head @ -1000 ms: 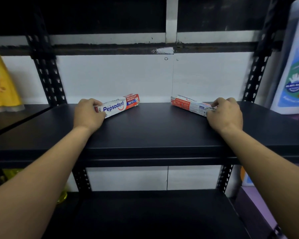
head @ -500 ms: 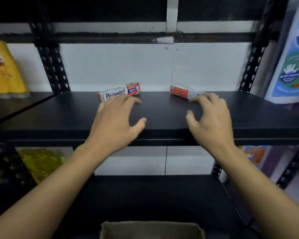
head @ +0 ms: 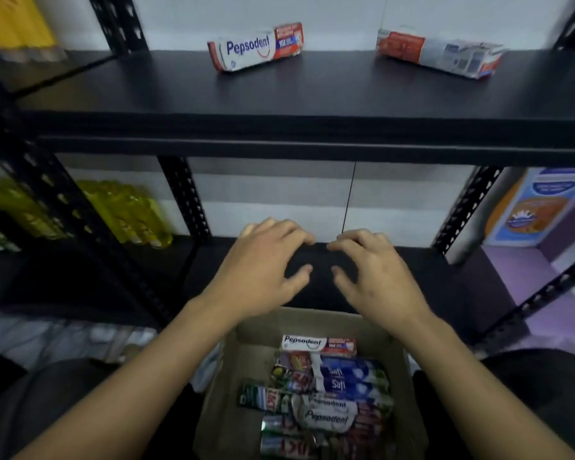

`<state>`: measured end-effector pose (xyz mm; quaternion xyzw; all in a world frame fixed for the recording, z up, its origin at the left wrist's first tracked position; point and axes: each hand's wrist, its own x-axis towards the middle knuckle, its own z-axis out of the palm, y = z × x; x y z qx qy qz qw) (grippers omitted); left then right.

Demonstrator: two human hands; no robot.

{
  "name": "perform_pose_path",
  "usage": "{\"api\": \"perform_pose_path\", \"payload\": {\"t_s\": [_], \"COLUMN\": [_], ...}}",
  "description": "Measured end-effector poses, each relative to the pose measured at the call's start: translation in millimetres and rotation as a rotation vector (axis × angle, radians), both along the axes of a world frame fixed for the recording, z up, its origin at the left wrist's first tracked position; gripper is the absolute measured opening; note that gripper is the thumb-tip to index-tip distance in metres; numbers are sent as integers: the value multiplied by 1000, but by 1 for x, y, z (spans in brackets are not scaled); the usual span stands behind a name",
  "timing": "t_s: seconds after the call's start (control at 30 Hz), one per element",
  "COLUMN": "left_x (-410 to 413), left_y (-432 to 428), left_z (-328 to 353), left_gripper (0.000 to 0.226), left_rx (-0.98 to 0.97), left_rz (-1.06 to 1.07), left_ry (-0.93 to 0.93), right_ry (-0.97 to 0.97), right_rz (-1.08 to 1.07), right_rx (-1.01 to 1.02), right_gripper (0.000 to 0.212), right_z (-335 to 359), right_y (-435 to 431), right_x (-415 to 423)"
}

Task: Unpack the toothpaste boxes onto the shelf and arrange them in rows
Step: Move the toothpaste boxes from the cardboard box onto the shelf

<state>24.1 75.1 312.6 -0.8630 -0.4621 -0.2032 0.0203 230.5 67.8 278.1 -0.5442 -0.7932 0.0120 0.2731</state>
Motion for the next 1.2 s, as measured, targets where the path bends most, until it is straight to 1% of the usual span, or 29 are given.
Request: {"api": "perform_pose_path", "payload": {"t_s": [0.13,0.3,0.4,0.5,0.6,0.77,0.87,0.93,1.0,1.13,1.2], "left_x": [-6,-15,-16,-15,-10,6,21,30,39,50,54], "left_y": [0,-18,-29,-32,-35,-36,-34,-33,-32,-21,-15], "left_z": [-78,-181,-226,-259,-285,-315,-326,-332,-338,-345,-348], "left_gripper": [41,40,38,42,46,58,57,54,51,61,56], "left_rx": [-240,-564,-699,-785,-857,-981,-1047,-1078,-1096,-1117,-1152], "left_rz": [67,115,105,106,118,85,113,152,201,352,389], "left_ry": [49,129,162,161,156,89,-39,-137,-182,-288,-305], "right_ry": [-144,-217,-223,-218,-193,-92,-26,48,109,175,199], "right_rz": [4,13,9,1,-50,-133,-263,-346,-396,-453,-469], "right_rx": [-316,-622,-742,-830,-942,-1056,-1068,-1042,-1040,-1095,-1116], "right_gripper": [47,49,47,45,47,42,44,45,46,54,54], "right_z": [-60,-138,-182,-225,-259,-297,-310,-317,-324,-336,-341], "right_y": [0,-15,-25,-37,-52,-72,-69,-65,-60,-52,-51], "right_x": [6,14,20,29,40,59,64,66,68,69,68]}}
